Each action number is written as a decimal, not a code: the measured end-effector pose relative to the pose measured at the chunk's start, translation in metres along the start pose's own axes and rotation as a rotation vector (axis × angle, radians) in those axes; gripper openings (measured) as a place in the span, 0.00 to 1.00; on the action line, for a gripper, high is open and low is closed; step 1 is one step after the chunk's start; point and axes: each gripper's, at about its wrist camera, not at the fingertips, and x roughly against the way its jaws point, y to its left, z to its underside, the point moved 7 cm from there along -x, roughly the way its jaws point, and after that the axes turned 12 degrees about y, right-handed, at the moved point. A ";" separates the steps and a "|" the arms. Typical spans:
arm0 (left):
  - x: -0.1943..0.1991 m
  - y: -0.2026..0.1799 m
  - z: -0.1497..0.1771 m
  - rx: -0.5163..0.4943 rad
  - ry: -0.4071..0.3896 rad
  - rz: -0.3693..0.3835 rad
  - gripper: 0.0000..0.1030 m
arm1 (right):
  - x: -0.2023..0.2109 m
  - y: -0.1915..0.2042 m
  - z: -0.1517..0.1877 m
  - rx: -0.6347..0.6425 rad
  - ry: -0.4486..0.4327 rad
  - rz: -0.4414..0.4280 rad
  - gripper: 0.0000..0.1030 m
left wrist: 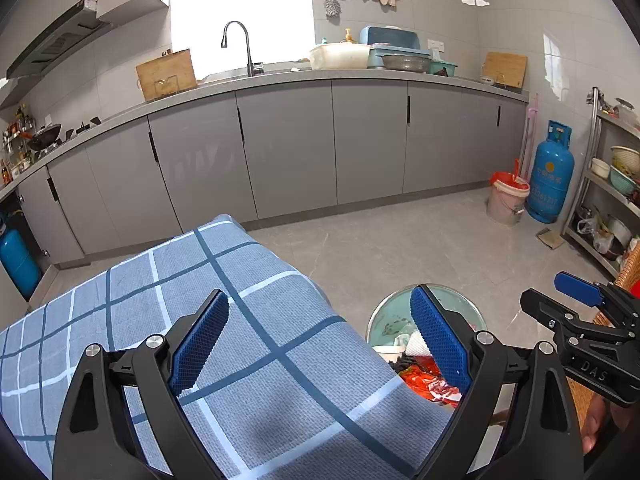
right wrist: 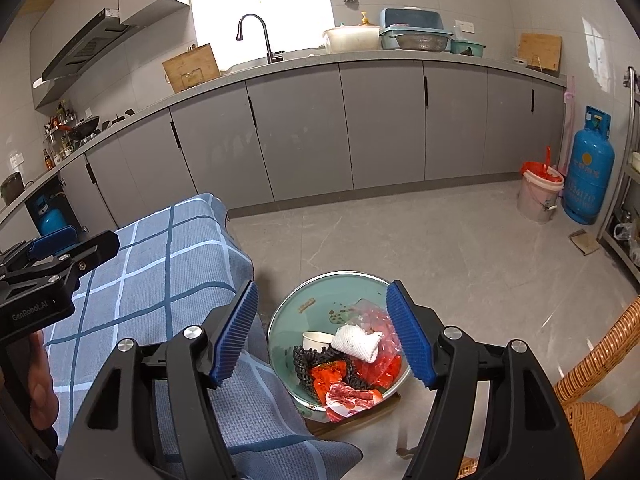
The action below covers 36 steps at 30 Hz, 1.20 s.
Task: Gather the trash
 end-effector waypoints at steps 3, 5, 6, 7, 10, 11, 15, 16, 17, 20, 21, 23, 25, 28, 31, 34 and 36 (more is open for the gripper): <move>0.000 0.000 -0.001 0.001 0.000 0.000 0.88 | 0.001 0.002 -0.001 0.000 -0.004 0.000 0.69; 0.000 0.001 -0.001 0.001 0.000 -0.001 0.88 | 0.001 0.002 -0.003 0.001 -0.004 0.000 0.69; 0.000 0.000 -0.001 0.000 -0.001 0.000 0.88 | 0.001 0.002 -0.003 0.000 -0.005 0.000 0.69; 0.000 0.000 -0.001 0.000 -0.001 -0.001 0.88 | 0.001 0.002 -0.003 0.000 -0.005 0.000 0.69; 0.000 0.001 -0.001 -0.001 0.000 0.000 0.88 | 0.001 0.002 -0.003 0.000 -0.003 0.000 0.69; 0.000 0.001 -0.001 -0.002 0.000 0.000 0.88 | 0.001 0.002 -0.003 0.000 -0.003 0.000 0.69; -0.001 0.004 -0.002 -0.005 -0.001 -0.004 0.91 | 0.002 0.002 -0.004 -0.003 -0.006 0.001 0.69; -0.001 0.005 -0.003 -0.005 -0.002 -0.006 0.92 | 0.002 0.002 -0.004 -0.003 -0.008 0.001 0.69; 0.000 0.005 -0.003 -0.006 -0.004 -0.008 0.93 | 0.003 0.002 -0.004 -0.004 -0.010 0.001 0.69; 0.001 0.005 -0.004 -0.010 -0.006 -0.011 0.94 | 0.004 0.001 -0.004 -0.005 -0.015 0.001 0.69; 0.002 0.005 -0.004 -0.011 -0.007 -0.011 0.94 | 0.004 0.000 -0.004 -0.006 -0.017 0.001 0.70; 0.003 0.002 -0.003 -0.015 -0.008 -0.015 0.95 | 0.005 -0.001 -0.004 -0.007 -0.019 0.000 0.70; 0.003 0.002 -0.003 -0.022 -0.007 -0.010 0.95 | 0.006 -0.001 -0.004 -0.005 -0.022 0.000 0.70; 0.002 -0.001 -0.003 -0.019 -0.004 -0.029 0.95 | 0.006 0.000 -0.003 -0.005 -0.024 -0.002 0.70; 0.000 0.000 -0.003 -0.017 0.003 -0.034 0.95 | 0.006 0.000 -0.003 -0.005 -0.024 -0.002 0.70; 0.000 -0.002 -0.003 -0.018 0.003 -0.036 0.95 | 0.006 0.000 -0.003 -0.007 -0.023 -0.003 0.70; 0.001 -0.003 -0.003 -0.023 0.001 -0.039 0.95 | 0.006 0.000 -0.003 -0.006 -0.023 -0.003 0.70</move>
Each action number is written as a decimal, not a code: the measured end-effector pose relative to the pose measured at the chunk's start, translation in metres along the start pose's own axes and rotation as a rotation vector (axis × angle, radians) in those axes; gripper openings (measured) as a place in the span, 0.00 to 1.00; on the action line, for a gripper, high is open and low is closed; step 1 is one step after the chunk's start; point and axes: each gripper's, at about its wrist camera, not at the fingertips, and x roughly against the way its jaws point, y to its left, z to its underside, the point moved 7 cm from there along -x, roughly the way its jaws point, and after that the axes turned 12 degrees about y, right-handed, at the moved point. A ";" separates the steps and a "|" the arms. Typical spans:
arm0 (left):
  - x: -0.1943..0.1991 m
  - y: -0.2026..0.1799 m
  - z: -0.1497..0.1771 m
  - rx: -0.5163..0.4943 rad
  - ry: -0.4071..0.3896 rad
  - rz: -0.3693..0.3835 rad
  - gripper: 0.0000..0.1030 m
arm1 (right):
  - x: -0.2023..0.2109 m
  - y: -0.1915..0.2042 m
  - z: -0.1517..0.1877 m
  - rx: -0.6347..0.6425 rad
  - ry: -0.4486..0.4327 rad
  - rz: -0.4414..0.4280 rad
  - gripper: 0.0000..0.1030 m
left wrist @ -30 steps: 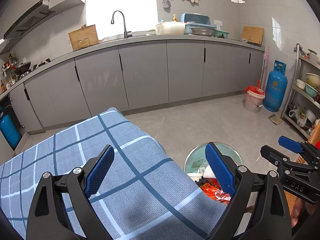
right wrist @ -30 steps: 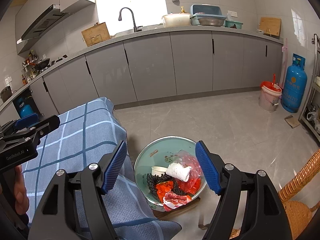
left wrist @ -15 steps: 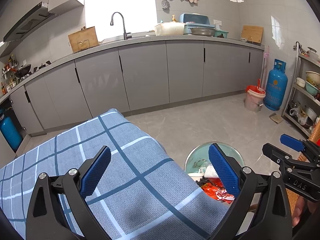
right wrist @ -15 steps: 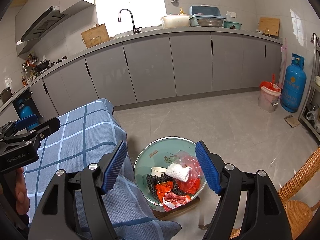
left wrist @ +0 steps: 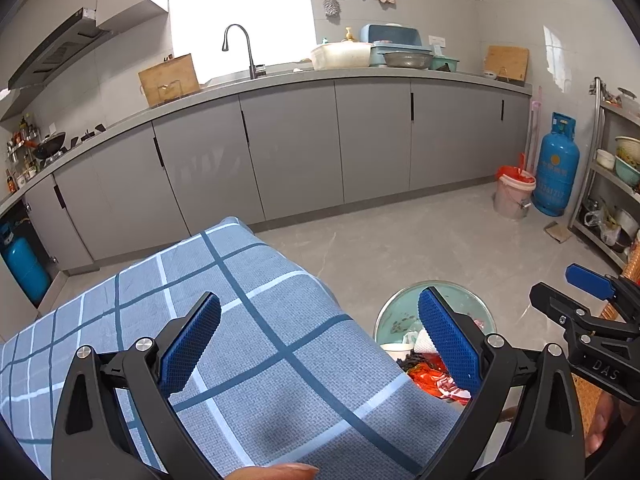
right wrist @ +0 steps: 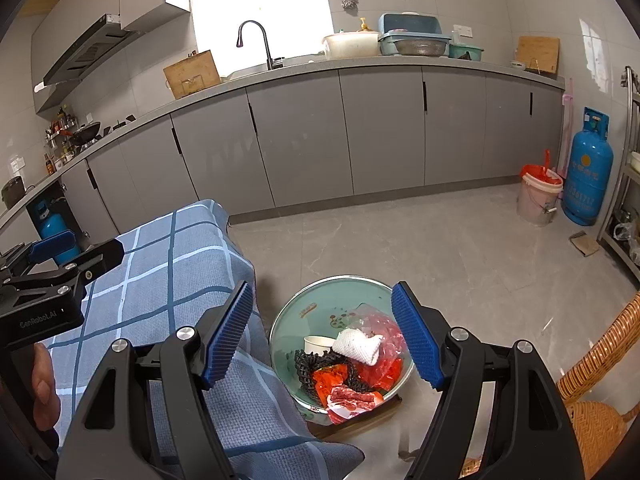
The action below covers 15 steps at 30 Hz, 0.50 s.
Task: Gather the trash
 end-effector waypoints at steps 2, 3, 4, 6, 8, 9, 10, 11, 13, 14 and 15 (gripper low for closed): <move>0.000 -0.001 0.001 -0.004 0.001 -0.002 0.95 | 0.000 0.000 0.000 0.000 0.000 0.001 0.70; 0.000 -0.002 0.001 -0.006 0.002 -0.001 0.95 | 0.000 0.000 0.000 -0.001 0.000 0.000 0.70; 0.000 -0.002 0.001 -0.008 0.003 -0.005 0.95 | 0.000 0.000 0.000 -0.001 0.001 0.000 0.70; -0.002 -0.003 0.002 -0.009 0.008 -0.005 0.95 | 0.000 0.000 0.000 -0.001 0.001 -0.002 0.70; -0.003 -0.002 0.003 -0.007 0.012 -0.008 0.95 | 0.000 0.000 0.000 0.000 0.002 -0.003 0.70; -0.003 -0.002 0.003 -0.007 0.013 -0.009 0.95 | 0.000 0.000 0.000 0.001 0.002 -0.004 0.70; -0.004 -0.002 0.003 -0.007 0.014 -0.011 0.95 | 0.000 0.000 0.000 0.002 0.002 -0.005 0.70; -0.003 -0.003 0.004 -0.010 0.011 -0.017 0.95 | 0.000 0.001 0.000 0.003 0.002 -0.006 0.70; -0.002 -0.004 0.004 -0.022 0.003 -0.029 0.95 | 0.001 0.001 0.000 0.002 0.002 -0.006 0.70; -0.003 -0.004 0.004 -0.022 0.003 -0.029 0.95 | 0.000 0.001 0.000 0.002 0.002 -0.005 0.71; -0.003 -0.004 0.003 -0.021 0.004 -0.026 0.95 | 0.000 0.001 0.000 0.001 0.002 -0.005 0.71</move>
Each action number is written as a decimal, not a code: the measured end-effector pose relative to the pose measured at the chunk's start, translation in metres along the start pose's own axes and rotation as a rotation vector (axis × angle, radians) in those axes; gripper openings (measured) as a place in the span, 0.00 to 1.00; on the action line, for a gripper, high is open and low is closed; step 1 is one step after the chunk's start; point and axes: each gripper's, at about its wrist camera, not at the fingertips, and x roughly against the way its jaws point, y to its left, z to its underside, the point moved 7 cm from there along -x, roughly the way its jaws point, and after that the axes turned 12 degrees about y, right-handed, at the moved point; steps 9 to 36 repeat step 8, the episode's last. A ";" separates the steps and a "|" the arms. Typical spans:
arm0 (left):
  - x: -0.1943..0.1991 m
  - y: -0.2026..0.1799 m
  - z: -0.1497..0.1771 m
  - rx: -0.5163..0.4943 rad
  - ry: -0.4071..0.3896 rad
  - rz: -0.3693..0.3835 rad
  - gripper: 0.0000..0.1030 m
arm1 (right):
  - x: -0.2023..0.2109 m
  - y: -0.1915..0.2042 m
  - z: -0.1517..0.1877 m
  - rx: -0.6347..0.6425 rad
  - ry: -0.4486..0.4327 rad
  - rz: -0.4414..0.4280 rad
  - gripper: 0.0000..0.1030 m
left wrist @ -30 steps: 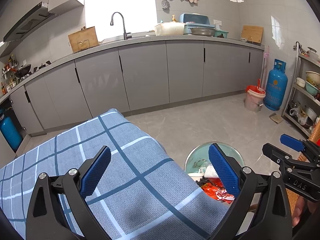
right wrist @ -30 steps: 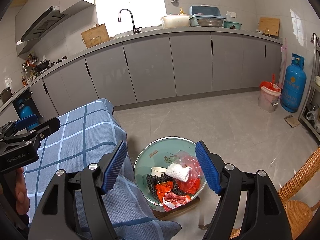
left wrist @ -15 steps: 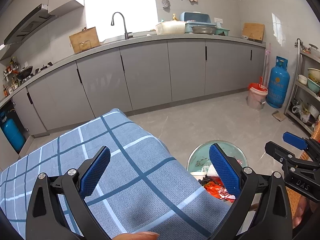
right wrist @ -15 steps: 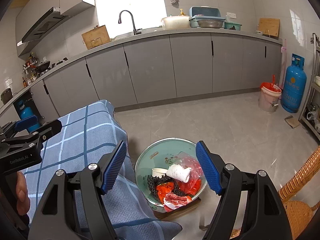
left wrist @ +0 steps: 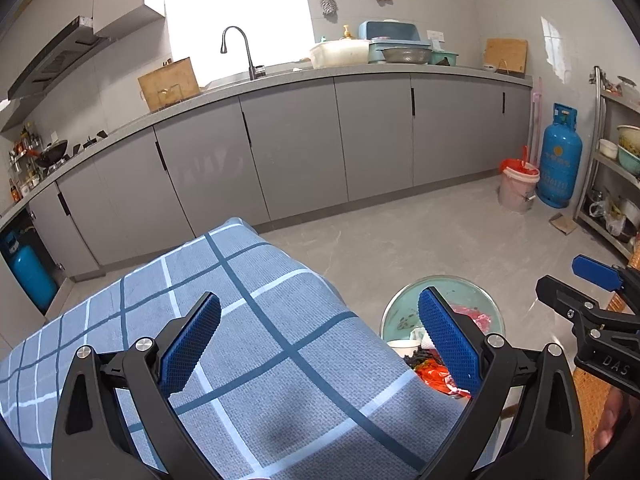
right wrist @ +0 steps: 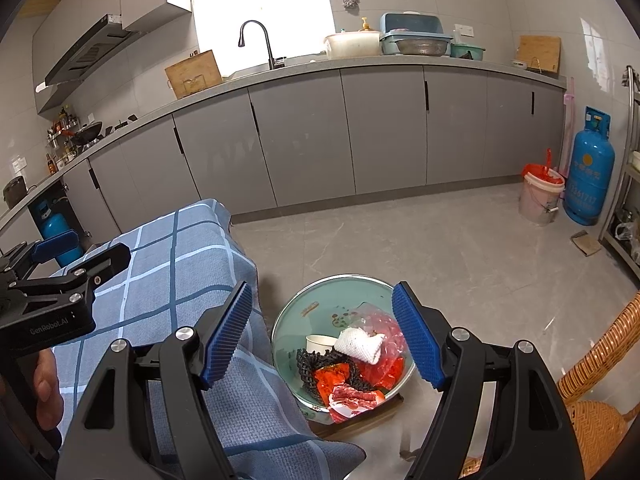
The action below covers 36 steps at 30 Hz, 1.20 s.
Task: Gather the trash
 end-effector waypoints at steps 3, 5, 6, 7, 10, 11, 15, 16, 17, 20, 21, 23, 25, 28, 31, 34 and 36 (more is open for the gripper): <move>0.000 0.001 -0.001 0.009 0.007 0.000 0.95 | 0.000 -0.001 -0.001 0.001 -0.002 -0.001 0.71; 0.000 0.001 -0.001 0.014 0.009 0.019 0.95 | 0.001 -0.001 -0.001 0.001 -0.004 -0.002 0.71; 0.000 0.001 -0.001 0.013 0.008 0.022 0.95 | 0.001 -0.001 -0.001 0.000 -0.003 -0.002 0.71; 0.001 0.001 -0.001 0.013 0.008 0.022 0.95 | 0.001 0.000 -0.001 0.001 -0.003 -0.002 0.71; 0.001 0.001 -0.001 0.013 0.007 0.024 0.95 | 0.001 0.000 -0.001 0.001 -0.002 -0.003 0.71; 0.001 0.001 -0.001 0.013 0.007 0.024 0.95 | 0.001 0.000 -0.001 0.001 -0.002 -0.003 0.71; 0.001 0.001 -0.001 0.013 0.007 0.024 0.95 | 0.001 0.000 -0.001 0.001 -0.002 -0.003 0.71; 0.001 0.001 -0.001 0.013 0.007 0.024 0.95 | 0.001 0.000 -0.001 0.001 -0.002 -0.003 0.71; 0.001 0.001 -0.001 0.013 0.007 0.024 0.95 | 0.001 0.000 -0.001 0.001 -0.002 -0.003 0.71; 0.001 0.001 -0.001 0.013 0.007 0.024 0.95 | 0.001 0.000 -0.001 0.001 -0.002 -0.003 0.71; 0.001 0.001 -0.001 0.013 0.007 0.024 0.95 | 0.001 0.000 -0.001 0.001 -0.002 -0.003 0.71; 0.001 0.001 -0.001 0.013 0.007 0.024 0.95 | 0.001 0.000 -0.001 0.001 -0.002 -0.003 0.71; 0.001 0.001 -0.001 0.013 0.007 0.024 0.95 | 0.001 0.000 -0.001 0.001 -0.002 -0.003 0.71; 0.001 0.001 -0.001 0.013 0.007 0.024 0.95 | 0.001 0.000 -0.001 0.001 -0.002 -0.003 0.71; 0.001 0.001 -0.001 0.013 0.007 0.024 0.95 | 0.001 0.000 -0.001 0.001 -0.002 -0.003 0.71; 0.001 0.001 -0.001 0.013 0.007 0.024 0.95 | 0.001 0.000 -0.001 0.001 -0.002 -0.003 0.71; 0.001 0.001 -0.001 0.013 0.007 0.024 0.95 | 0.001 0.000 -0.001 0.001 -0.002 -0.003 0.71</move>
